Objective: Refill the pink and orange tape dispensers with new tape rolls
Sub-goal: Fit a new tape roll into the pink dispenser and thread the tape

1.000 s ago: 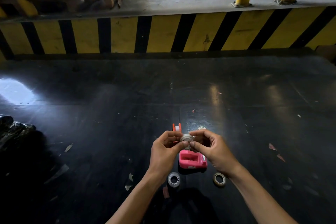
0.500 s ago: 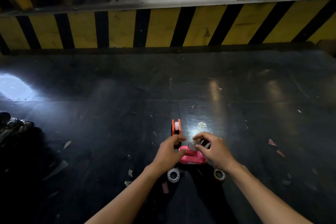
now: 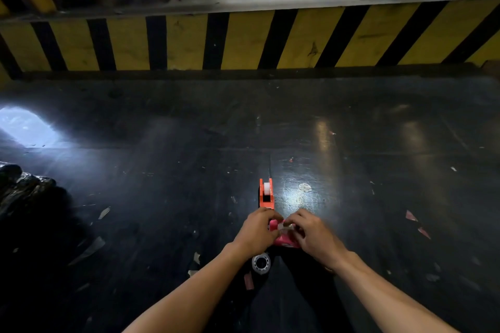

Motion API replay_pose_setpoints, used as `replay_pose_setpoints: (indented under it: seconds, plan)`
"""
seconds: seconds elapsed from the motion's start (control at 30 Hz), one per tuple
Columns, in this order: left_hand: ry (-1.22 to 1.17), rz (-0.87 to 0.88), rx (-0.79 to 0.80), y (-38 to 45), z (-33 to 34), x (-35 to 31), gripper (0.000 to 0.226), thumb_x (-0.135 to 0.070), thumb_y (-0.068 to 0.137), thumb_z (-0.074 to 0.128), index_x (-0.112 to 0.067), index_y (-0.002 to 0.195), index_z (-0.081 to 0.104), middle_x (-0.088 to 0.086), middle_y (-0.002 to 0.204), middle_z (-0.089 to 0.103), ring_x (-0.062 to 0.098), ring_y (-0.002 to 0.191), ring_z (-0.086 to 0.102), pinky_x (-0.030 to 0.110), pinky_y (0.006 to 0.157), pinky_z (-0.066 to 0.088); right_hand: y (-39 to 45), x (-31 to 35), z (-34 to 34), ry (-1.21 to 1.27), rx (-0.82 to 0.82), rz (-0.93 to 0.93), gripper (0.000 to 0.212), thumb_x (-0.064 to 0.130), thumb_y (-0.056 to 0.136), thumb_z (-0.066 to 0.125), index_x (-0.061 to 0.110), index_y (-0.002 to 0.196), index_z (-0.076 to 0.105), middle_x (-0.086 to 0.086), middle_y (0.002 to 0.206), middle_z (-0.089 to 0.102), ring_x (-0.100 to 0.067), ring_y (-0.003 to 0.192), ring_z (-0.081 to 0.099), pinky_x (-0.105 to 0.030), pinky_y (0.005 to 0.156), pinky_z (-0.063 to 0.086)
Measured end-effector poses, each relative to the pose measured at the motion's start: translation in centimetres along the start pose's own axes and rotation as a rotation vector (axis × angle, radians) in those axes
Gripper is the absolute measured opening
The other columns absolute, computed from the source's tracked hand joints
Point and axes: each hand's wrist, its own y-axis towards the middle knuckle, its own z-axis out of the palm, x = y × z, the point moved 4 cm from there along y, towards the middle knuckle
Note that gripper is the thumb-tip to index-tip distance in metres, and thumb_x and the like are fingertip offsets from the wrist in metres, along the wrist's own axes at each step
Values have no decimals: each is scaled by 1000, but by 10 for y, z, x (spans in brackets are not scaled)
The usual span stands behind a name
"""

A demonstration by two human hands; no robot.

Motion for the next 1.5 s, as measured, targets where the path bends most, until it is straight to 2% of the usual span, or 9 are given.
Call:
replay_pose_setpoints:
  seconds: [0.4,0.5,0.57,0.67,0.87,1.13,1.27,1.4,1.5]
  plan:
    - [-11,7,-38,1,2,4,25,-12,81,72,-16,106,72,2,116,66,17,102,64,31,94,53,-13,5,15,-161,-43,15,22,24,91,51,29,110,60,-3,92,60,-32,73,66,-47,62,55]
    - [-4,11,-21,1,2,4,22,-17,80,72,-21,102,72,0,114,65,17,100,64,34,94,53,-11,4,11,-123,3,40,28,19,88,50,26,113,63,-3,98,62,-31,83,67,-46,71,55]
    - [-1,22,-12,1,2,3,19,-18,81,72,-22,100,72,0,113,65,18,100,63,36,93,52,-10,0,6,8,-2,73,33,12,87,56,22,118,64,-1,105,65,-23,93,67,-38,83,55]
    - [15,34,-7,2,2,0,18,-14,81,71,-19,98,72,2,113,65,20,100,63,37,93,52,-13,-3,0,178,-147,241,37,13,86,62,15,123,62,-2,109,68,-14,93,67,-30,89,54]
    - [31,31,-17,2,4,-2,18,-18,81,73,-21,98,72,1,113,65,18,98,63,35,90,52,-9,0,13,150,-187,507,26,19,86,59,7,105,70,-12,105,67,-28,97,64,-34,89,50]
    - [76,14,-14,-4,7,-1,15,-22,83,69,-19,98,68,2,113,60,17,95,59,26,83,48,-5,3,17,228,-177,650,17,29,81,65,15,86,73,-7,91,76,-27,90,69,-32,75,54]
    - [83,7,-18,-9,10,-1,20,-29,84,70,-20,101,65,1,115,57,18,99,60,29,86,51,-5,1,15,353,-157,722,4,19,75,70,19,79,69,-6,87,74,-24,82,70,-27,70,52]
    - [95,6,-17,-11,9,-1,22,-29,84,71,-20,103,64,0,116,56,19,100,58,31,86,51,-3,-6,19,594,-172,747,18,5,67,69,21,73,62,-11,78,71,-31,71,71,-48,67,61]
    - [95,18,-28,-13,8,-2,23,-29,84,71,-19,104,65,-1,117,56,17,102,58,30,88,50,-6,-8,13,614,-165,723,23,-1,73,66,21,77,63,-8,74,67,-25,65,67,-43,66,61]
